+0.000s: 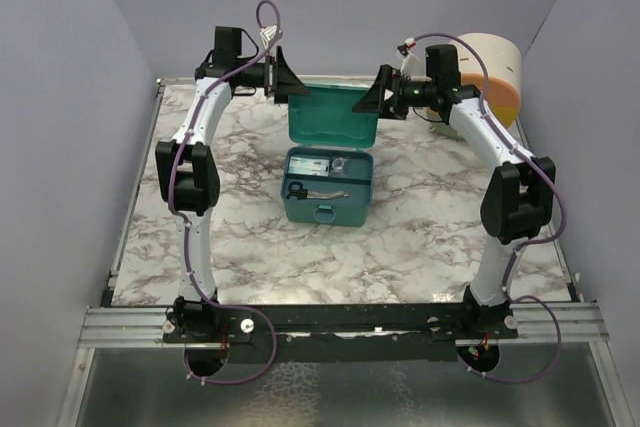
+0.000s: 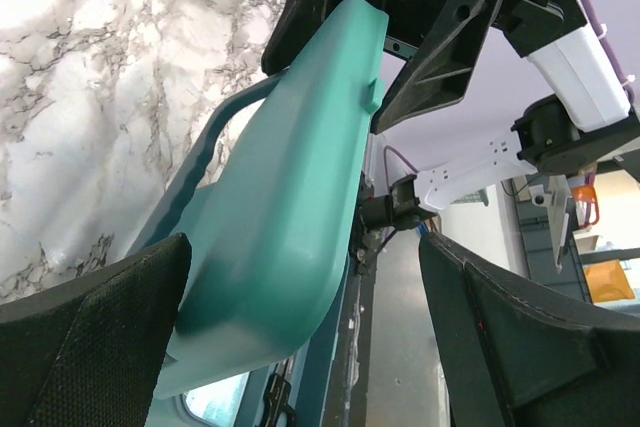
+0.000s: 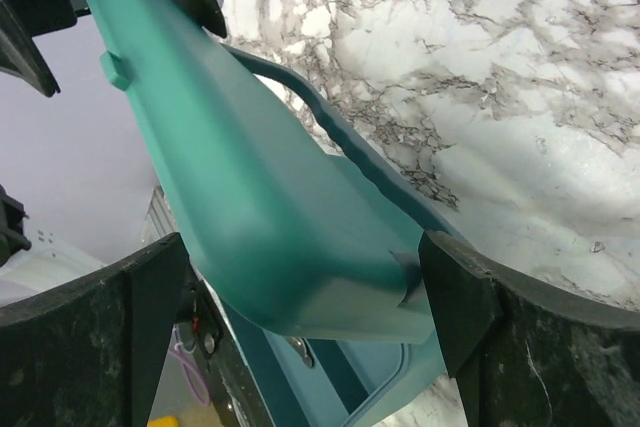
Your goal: Organize the medicine kit
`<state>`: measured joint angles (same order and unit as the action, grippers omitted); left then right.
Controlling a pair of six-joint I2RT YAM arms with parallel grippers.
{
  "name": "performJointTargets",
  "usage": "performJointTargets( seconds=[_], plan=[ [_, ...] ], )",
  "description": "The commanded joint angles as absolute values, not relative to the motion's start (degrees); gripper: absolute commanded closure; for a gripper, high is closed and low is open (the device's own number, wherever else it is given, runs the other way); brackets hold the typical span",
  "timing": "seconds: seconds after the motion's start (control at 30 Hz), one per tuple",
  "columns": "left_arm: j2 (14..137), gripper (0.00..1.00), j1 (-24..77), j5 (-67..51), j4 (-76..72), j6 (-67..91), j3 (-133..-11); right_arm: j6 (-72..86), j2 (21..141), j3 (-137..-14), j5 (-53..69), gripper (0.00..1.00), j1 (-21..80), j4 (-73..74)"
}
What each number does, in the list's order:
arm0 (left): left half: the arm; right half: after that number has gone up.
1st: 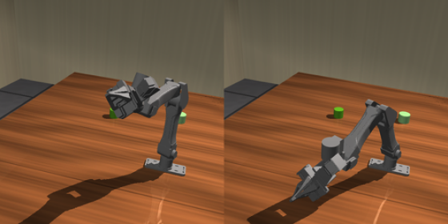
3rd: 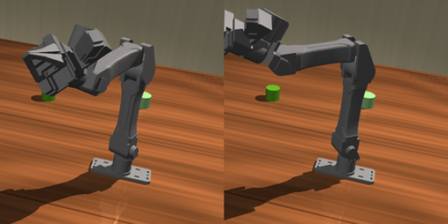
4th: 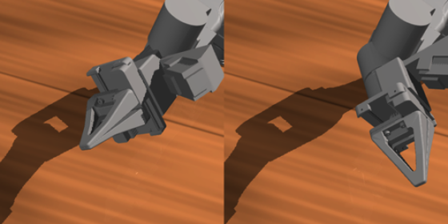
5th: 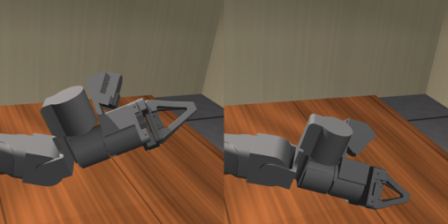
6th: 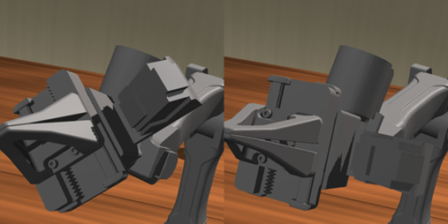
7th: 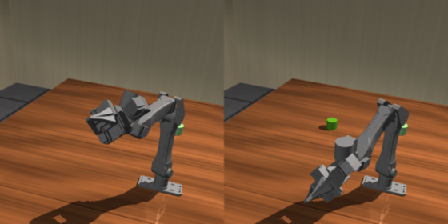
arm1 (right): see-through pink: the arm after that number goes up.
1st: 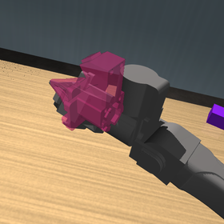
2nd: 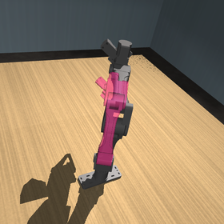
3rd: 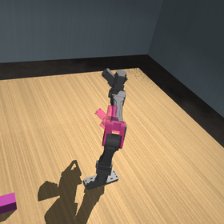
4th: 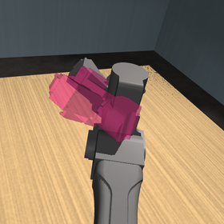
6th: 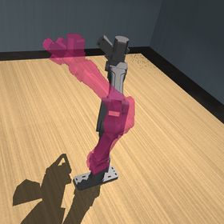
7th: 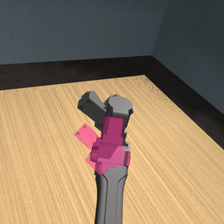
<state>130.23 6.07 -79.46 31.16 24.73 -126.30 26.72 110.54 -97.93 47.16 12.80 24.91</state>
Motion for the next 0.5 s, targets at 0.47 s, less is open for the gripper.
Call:
performJointTargets(
  seconds=[0.47],
  plan=[
    [124.5,0.01,5.0,-87.7,29.7,26.9,-124.0,12.9,101.2,-96.4,52.9,0.0,13.2,42.8]
  ],
)
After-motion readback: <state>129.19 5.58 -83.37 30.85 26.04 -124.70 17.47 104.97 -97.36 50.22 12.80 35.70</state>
